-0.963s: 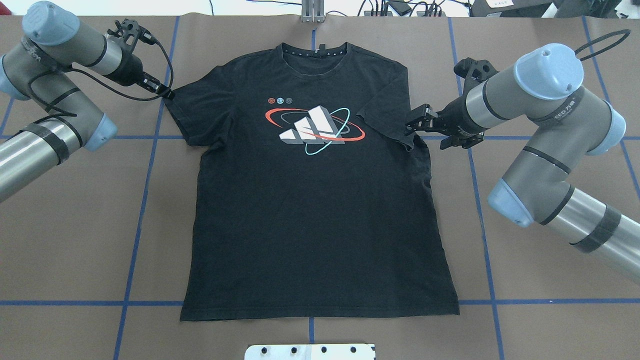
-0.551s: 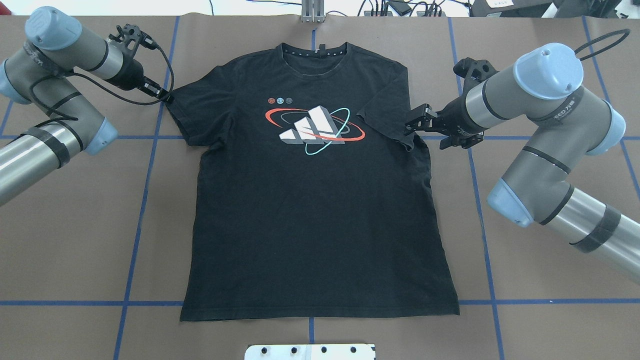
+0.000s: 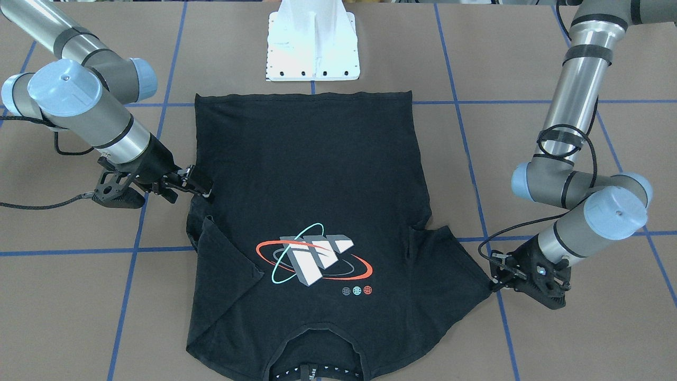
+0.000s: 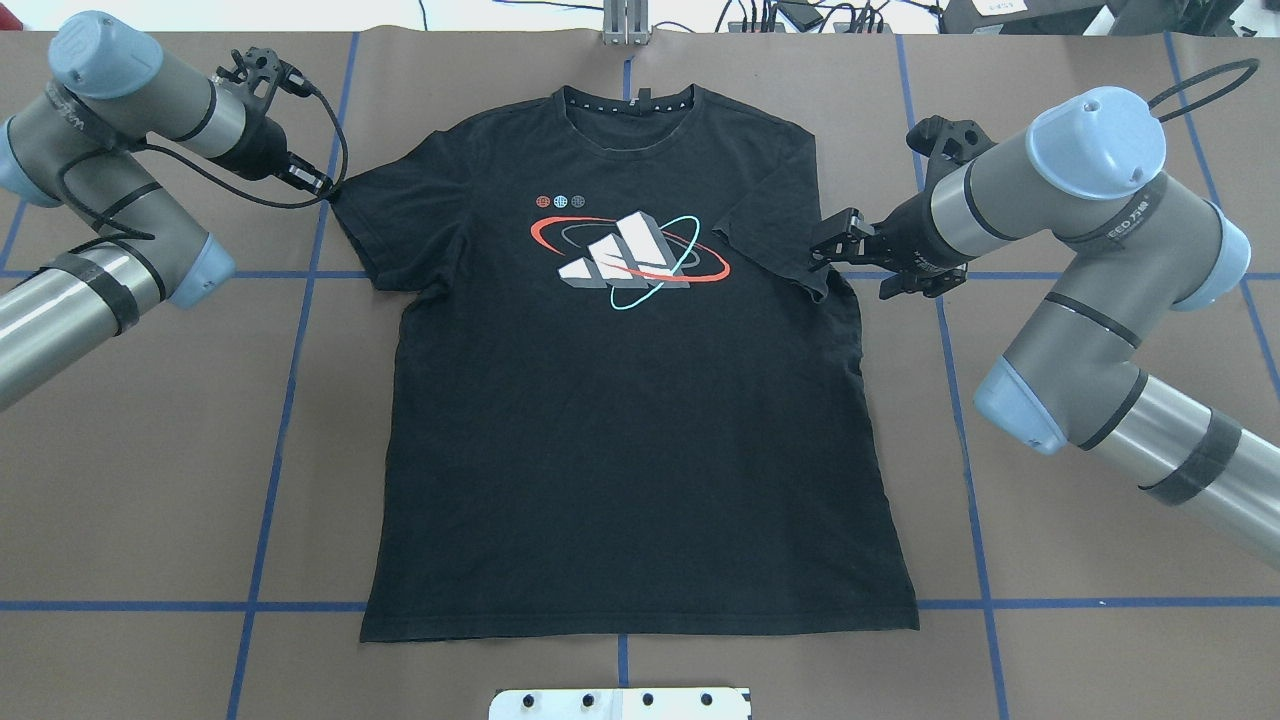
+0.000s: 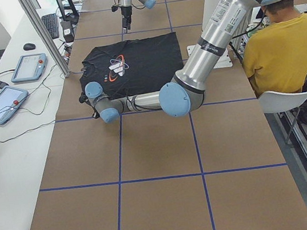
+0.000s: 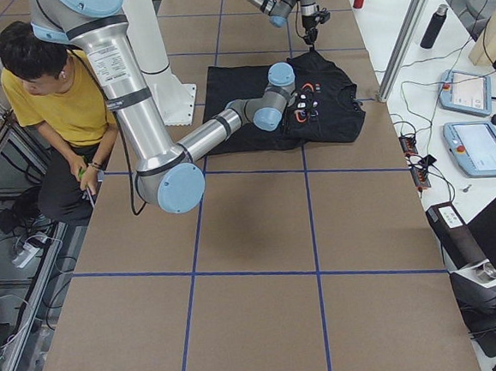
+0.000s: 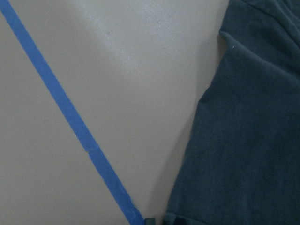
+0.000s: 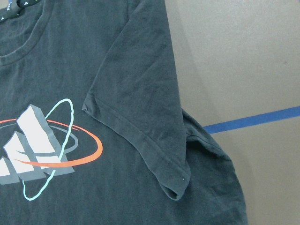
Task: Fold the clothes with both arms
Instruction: 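Move the left gripper to the sleeve nearest it while the right gripper holds, then fold the sleeve nearest the left gripper inward toward the logo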
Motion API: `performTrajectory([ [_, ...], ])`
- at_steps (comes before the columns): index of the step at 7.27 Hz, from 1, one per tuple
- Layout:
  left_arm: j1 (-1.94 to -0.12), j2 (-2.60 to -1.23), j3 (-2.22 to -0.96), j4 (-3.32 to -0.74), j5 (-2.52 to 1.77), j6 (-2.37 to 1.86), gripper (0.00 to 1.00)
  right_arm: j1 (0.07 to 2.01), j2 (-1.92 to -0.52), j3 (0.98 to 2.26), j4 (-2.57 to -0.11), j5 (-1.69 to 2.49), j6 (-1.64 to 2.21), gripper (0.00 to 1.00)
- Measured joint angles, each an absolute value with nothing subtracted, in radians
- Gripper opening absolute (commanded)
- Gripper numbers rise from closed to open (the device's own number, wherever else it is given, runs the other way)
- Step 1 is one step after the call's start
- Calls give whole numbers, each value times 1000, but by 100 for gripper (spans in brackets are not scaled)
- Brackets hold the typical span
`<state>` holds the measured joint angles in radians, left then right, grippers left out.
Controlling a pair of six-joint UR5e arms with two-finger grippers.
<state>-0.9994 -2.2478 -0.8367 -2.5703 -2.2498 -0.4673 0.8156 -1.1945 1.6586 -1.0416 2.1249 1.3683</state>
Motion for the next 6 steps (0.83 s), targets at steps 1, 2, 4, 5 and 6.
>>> performTrajectory([
  [1, -1001, -2248, -874, -2566, -2277, -526, 0, 816, -1194, 1659, -1042, 2127, 1368, 100],
  [2, -1002, -2250, -916, -2560, -2303, -604, 0, 817, -1194, 1659, -1042, 2129, 1368, 100],
  [4, -998, -2268, -979, -2540, -2318, -809, 0, 817, -1193, 1658, -1043, 2130, 1368, 100],
  [5, -988, -2292, -991, -2532, -2316, -920, 0, 818, -1193, 1658, -1043, 2131, 1368, 100],
  [6, -968, -2319, -991, -2528, -2310, -1004, 0, 818, -1194, 1658, -1043, 2130, 1368, 100],
])
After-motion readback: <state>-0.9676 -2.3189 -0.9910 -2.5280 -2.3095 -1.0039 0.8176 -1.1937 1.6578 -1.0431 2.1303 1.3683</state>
